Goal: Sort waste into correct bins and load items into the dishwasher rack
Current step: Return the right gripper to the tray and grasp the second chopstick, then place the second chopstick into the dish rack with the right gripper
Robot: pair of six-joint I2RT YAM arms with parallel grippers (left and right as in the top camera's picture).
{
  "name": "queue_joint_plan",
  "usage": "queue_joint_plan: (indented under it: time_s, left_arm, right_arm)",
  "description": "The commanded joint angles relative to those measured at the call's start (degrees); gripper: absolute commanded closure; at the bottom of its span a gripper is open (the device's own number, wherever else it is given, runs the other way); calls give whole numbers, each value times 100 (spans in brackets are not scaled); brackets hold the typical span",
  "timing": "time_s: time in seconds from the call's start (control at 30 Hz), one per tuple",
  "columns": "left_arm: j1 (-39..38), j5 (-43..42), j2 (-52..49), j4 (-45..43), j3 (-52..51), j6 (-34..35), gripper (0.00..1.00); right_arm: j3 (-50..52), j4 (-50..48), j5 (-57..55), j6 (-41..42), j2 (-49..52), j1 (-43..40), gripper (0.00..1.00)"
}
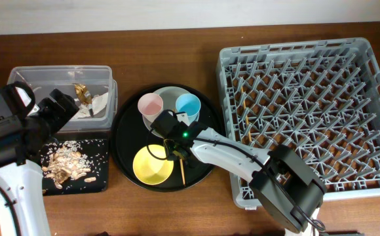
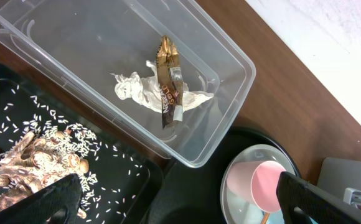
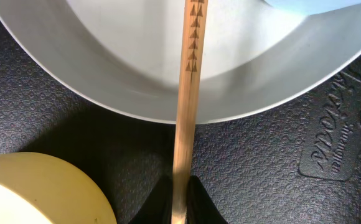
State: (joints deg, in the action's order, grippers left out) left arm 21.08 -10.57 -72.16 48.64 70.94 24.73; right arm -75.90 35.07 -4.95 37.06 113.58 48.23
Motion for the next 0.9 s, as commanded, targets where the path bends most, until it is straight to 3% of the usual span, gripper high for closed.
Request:
queue_joint_plan:
  time_s: [0.0,0.23,0.5,0.87]
  left_arm:
    - [42,-59,17,-9,46,31,1]
    - [42,-59,17,-9,46,31,1]
    - [42,-59,17,-9,46,31,1]
    - [42,-59,17,-9,46,31,1]
  right_arm:
    - [15,33,35,-15,9,50,93]
    - [-225,424,63,-236,-1027,50,96]
    - [-225,1091,-46,-1377,-2424,-208,96]
    - [-216,1919,-170,-2682,-2577,-2597,94]
